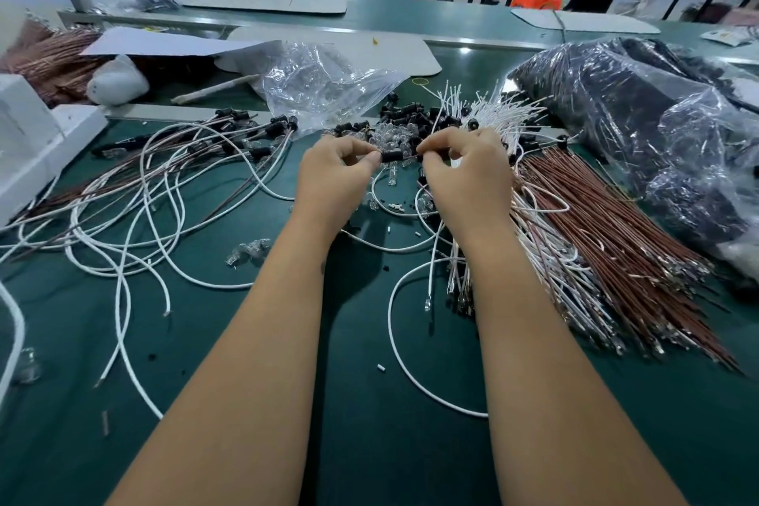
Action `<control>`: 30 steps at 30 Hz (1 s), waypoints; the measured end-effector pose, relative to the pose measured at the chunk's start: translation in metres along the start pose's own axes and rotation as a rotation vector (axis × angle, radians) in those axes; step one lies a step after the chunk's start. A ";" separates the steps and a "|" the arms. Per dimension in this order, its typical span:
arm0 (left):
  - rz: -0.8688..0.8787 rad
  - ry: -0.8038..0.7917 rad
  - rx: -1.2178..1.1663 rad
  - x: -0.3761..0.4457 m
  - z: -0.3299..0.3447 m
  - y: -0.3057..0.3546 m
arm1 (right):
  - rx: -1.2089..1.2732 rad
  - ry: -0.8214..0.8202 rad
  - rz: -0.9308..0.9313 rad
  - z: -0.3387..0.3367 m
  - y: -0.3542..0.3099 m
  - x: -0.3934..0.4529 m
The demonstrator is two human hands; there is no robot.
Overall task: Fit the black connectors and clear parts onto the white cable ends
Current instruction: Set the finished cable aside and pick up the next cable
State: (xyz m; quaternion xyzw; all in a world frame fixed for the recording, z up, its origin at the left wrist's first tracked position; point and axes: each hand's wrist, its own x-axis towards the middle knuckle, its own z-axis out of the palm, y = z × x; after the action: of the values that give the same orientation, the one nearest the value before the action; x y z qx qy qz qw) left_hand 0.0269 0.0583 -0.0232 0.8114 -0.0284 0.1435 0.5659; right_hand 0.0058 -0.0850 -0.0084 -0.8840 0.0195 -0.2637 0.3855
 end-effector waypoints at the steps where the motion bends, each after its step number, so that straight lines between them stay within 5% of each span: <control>1: -0.001 -0.004 -0.002 0.000 0.000 0.000 | 0.002 -0.012 -0.013 0.001 0.000 -0.001; 30: 0.007 -0.023 -0.112 -0.004 0.000 0.004 | 0.108 -0.031 -0.102 0.005 -0.002 0.002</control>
State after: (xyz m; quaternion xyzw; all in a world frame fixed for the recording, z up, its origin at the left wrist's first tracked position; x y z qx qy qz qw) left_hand 0.0223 0.0566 -0.0202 0.7800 -0.0455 0.1342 0.6095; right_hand 0.0099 -0.0808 -0.0090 -0.8657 -0.0458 -0.2701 0.4190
